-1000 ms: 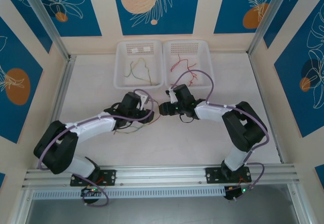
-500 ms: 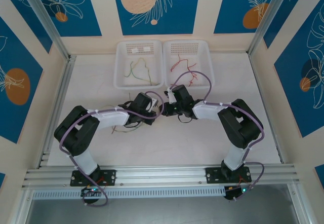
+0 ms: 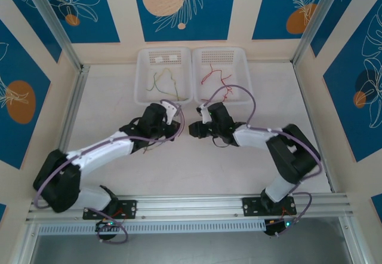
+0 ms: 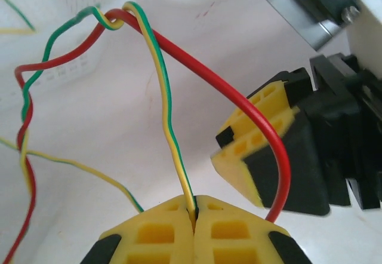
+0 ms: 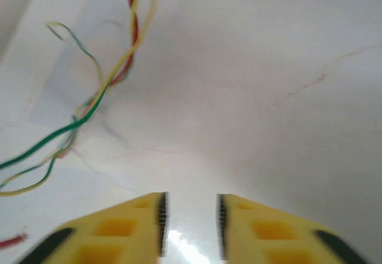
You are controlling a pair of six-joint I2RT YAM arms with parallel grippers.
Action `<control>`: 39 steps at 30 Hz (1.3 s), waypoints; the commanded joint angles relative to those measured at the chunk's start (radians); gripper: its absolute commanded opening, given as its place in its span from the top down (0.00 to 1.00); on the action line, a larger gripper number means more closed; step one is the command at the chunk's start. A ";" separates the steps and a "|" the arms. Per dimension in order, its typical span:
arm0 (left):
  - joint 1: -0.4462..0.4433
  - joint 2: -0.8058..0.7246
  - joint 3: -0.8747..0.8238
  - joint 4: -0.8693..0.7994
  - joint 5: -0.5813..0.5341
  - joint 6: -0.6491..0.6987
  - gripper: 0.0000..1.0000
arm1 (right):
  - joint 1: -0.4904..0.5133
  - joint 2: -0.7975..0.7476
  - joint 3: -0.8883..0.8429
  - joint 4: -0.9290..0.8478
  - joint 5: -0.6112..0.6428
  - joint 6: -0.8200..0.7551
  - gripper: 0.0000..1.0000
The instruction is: Untangle the cables
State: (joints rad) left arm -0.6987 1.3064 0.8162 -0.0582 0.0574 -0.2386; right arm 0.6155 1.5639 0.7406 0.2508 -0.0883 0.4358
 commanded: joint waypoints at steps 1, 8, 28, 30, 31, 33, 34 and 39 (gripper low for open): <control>-0.011 -0.126 -0.052 0.030 0.061 0.042 1.00 | 0.011 -0.181 -0.073 0.159 0.011 -0.028 0.58; -0.009 -0.331 -0.094 0.035 0.125 0.147 1.00 | -0.008 -0.431 0.016 -0.007 -0.182 -0.106 0.26; -0.008 -0.384 -0.107 0.064 0.065 0.159 1.00 | 0.107 -0.193 0.256 -0.090 -0.262 -0.065 0.79; -0.010 -0.389 -0.119 0.070 0.014 0.154 1.00 | 0.090 -0.216 0.236 -0.077 -0.226 -0.056 0.92; -0.009 -0.390 -0.124 0.068 -0.021 0.152 1.00 | 0.077 -0.228 0.227 -0.076 -0.222 -0.054 0.96; -0.009 -0.392 -0.128 0.060 -0.090 0.145 1.00 | 0.053 -0.252 0.210 -0.079 -0.205 -0.052 1.00; -0.010 -0.393 -0.130 0.061 -0.120 0.143 1.00 | 0.040 -0.266 0.200 -0.081 -0.190 -0.054 1.00; -0.005 -0.408 -0.150 0.082 -0.221 0.123 1.00 | -0.037 -0.327 0.148 -0.087 -0.135 -0.033 1.00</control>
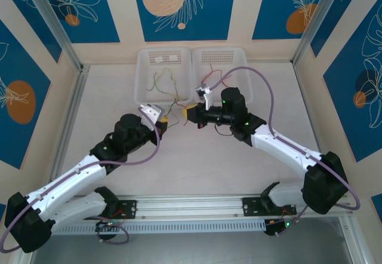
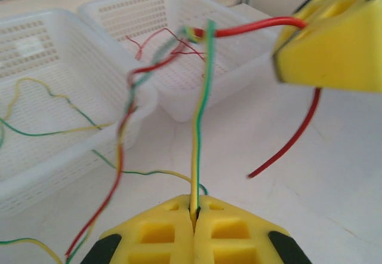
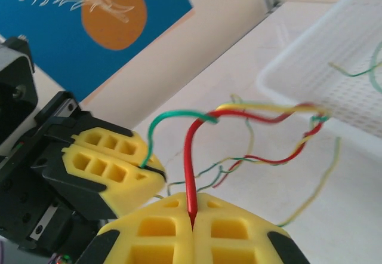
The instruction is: Untangle the cables
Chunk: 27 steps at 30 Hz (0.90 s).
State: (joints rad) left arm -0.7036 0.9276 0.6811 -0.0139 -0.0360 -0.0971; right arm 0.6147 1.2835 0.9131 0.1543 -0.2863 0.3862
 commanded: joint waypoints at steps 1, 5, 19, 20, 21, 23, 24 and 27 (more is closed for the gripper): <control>0.002 -0.036 -0.020 0.045 -0.134 -0.022 1.00 | -0.055 -0.057 -0.038 0.010 0.070 0.027 1.00; 0.012 -0.069 -0.031 0.047 -0.165 -0.031 1.00 | -0.111 -0.101 -0.084 -0.002 0.154 0.065 1.00; 0.112 -0.166 -0.038 -0.078 -0.335 -0.067 1.00 | -0.313 -0.235 -0.113 -0.172 0.254 0.085 1.00; 0.121 -0.173 -0.035 -0.087 -0.341 -0.064 1.00 | -0.319 -0.243 -0.111 -0.182 0.263 0.082 1.00; 0.131 -0.183 -0.032 -0.097 -0.347 -0.059 1.00 | -0.328 -0.249 -0.112 -0.189 0.265 0.078 1.00; 0.150 -0.201 -0.025 -0.116 -0.357 -0.053 1.00 | -0.342 -0.259 -0.112 -0.202 0.273 0.074 1.00; 0.159 -0.209 -0.020 -0.126 -0.370 -0.053 1.00 | -0.346 -0.264 -0.114 -0.205 0.277 0.072 1.00; 0.184 -0.235 -0.014 -0.143 -0.400 -0.065 1.00 | -0.359 -0.270 -0.118 -0.209 0.288 0.072 1.00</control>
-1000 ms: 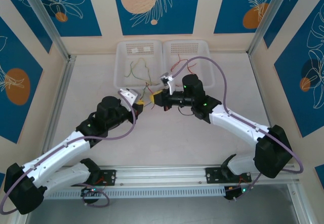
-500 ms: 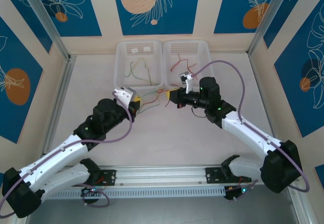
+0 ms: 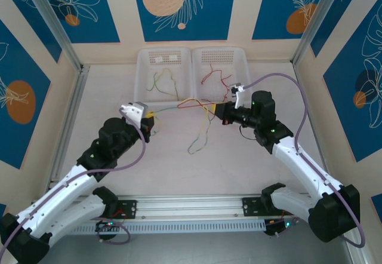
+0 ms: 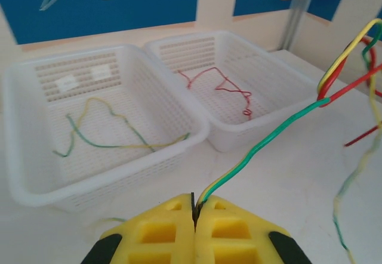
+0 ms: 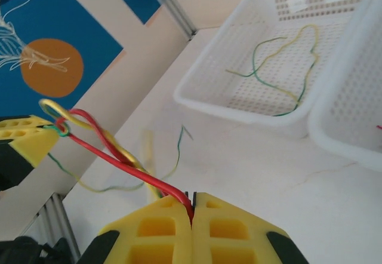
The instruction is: Untangle the cables
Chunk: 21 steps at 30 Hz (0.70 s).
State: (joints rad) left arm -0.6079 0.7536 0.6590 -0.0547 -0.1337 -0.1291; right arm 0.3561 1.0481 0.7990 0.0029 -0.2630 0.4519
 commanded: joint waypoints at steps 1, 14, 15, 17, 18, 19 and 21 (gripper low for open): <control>0.101 -0.068 0.009 -0.104 -0.302 -0.041 1.00 | -0.103 -0.036 -0.004 -0.059 0.267 0.002 1.00; 0.200 -0.094 0.013 -0.149 -0.346 -0.121 1.00 | -0.136 -0.077 0.027 -0.149 0.402 -0.028 1.00; 0.202 -0.098 0.011 -0.153 -0.363 -0.131 1.00 | -0.149 -0.081 0.031 -0.162 0.421 -0.018 1.00; 0.211 -0.104 0.009 -0.163 -0.392 -0.149 1.00 | -0.188 -0.090 0.032 -0.183 0.436 0.019 1.00; 0.216 -0.104 0.008 -0.170 -0.404 -0.159 1.00 | -0.214 -0.095 0.030 -0.190 0.434 0.041 1.00; 0.222 -0.102 0.008 -0.180 -0.418 -0.171 1.00 | -0.232 -0.102 0.029 -0.198 0.434 0.056 1.00; 0.232 -0.101 0.008 -0.197 -0.445 -0.194 1.00 | -0.277 -0.110 0.033 -0.228 0.463 0.093 1.00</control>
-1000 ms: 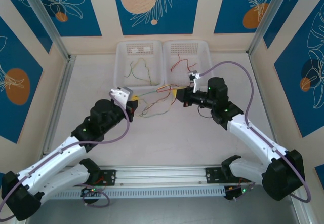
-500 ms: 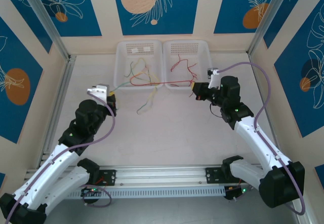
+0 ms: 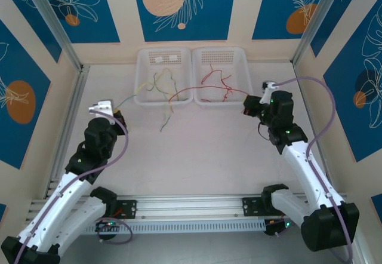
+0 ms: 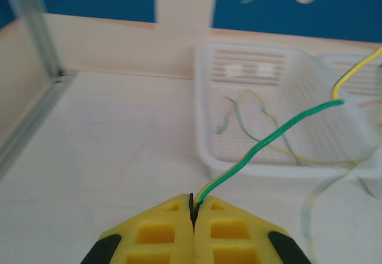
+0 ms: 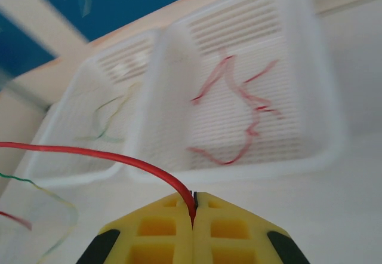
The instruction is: Untangle the cables
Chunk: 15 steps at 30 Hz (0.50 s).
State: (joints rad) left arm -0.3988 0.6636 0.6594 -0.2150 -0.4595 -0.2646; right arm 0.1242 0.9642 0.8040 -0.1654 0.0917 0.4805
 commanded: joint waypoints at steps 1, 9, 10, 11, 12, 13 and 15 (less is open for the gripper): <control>0.027 -0.011 0.007 -0.044 -0.130 -0.068 1.00 | -0.063 -0.029 0.033 -0.076 0.118 0.078 1.00; 0.045 -0.019 0.003 -0.026 -0.066 -0.082 1.00 | -0.118 -0.073 0.030 -0.014 -0.054 0.057 1.00; 0.044 -0.021 0.002 -0.022 -0.060 -0.078 1.00 | -0.119 -0.072 0.035 -0.008 -0.081 0.054 1.00; 0.044 -0.024 0.001 -0.018 -0.055 -0.073 1.00 | -0.118 -0.071 0.040 -0.003 -0.108 0.045 1.00; 0.044 -0.025 0.000 -0.017 -0.054 -0.072 1.00 | -0.115 -0.076 0.042 0.008 -0.132 0.038 1.00; 0.044 -0.025 0.000 -0.018 -0.051 -0.071 1.00 | -0.112 -0.082 0.039 0.026 -0.159 0.030 1.00; 0.044 -0.022 -0.002 -0.018 -0.042 -0.063 1.00 | -0.106 -0.101 0.031 0.071 -0.234 0.020 1.00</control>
State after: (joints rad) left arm -0.3664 0.6533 0.6590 -0.2508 -0.5205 -0.3244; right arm 0.0082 0.9020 0.8127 -0.1730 -0.0074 0.5259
